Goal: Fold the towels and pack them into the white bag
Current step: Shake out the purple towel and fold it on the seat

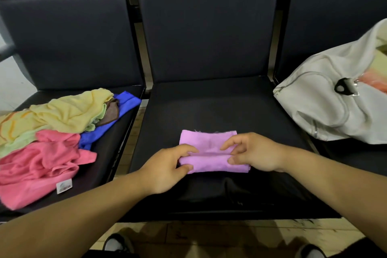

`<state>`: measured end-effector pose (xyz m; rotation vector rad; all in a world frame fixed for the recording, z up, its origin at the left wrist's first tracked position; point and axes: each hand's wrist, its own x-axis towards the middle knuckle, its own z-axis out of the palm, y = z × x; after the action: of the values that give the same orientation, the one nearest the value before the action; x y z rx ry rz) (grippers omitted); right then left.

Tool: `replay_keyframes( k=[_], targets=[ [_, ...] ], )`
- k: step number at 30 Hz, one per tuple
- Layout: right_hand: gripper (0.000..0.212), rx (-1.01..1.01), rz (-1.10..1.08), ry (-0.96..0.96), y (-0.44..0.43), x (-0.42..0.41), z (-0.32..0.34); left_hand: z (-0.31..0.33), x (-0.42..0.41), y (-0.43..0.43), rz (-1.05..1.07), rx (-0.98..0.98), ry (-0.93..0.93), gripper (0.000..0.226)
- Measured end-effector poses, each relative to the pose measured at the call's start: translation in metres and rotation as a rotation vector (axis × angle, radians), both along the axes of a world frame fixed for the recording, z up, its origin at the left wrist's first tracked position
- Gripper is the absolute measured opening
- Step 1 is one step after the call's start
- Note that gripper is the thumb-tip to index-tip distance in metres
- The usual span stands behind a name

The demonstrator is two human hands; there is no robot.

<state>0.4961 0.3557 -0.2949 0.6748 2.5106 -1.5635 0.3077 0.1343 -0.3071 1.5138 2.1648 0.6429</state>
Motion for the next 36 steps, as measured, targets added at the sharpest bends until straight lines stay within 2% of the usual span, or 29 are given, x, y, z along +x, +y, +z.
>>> replay_keyframes(
  k=[5,8,12,14,16,20,21,27,31,36],
  targets=[
    [0.021,-0.182,-0.072,0.030,0.008,0.006,0.010,0.005,0.004,0.009,0.145,0.105,-0.217,0.039],
    [0.036,-0.226,-0.014,0.041,0.009,0.009,0.012,0.002,0.002,0.015,0.220,0.127,-0.324,0.035],
    [0.050,0.017,0.082,-0.005,0.014,0.009,0.006,0.003,0.002,0.021,0.336,0.141,-0.481,0.034],
    [0.046,0.071,-0.001,0.044,0.015,0.006,-0.002,0.001,0.001,0.023,0.362,0.131,-0.521,0.033],
    [0.040,0.040,-0.080,0.089,0.017,0.003,-0.010,0.001,-0.001,0.024,0.359,0.123,-0.567,0.033],
    [0.035,-0.074,-0.172,0.082,0.021,-0.003,-0.022,0.001,-0.006,0.022,0.224,0.018,-0.444,0.068],
    [0.035,-0.105,-0.193,0.079,0.021,-0.005,-0.025,0.001,-0.008,0.024,0.233,0.019,-0.396,0.069],
    [0.035,-0.079,-0.279,0.079,0.026,-0.017,-0.035,-0.009,-0.017,0.032,0.271,0.097,-0.271,0.045],
    [0.045,0.097,-0.297,0.075,0.029,-0.022,-0.040,-0.013,-0.021,0.038,0.317,0.093,-0.220,0.024],
    [0.030,0.287,-0.265,-0.016,0.032,-0.033,-0.040,-0.017,-0.023,0.050,0.431,0.064,-0.144,0.018]
  ],
)
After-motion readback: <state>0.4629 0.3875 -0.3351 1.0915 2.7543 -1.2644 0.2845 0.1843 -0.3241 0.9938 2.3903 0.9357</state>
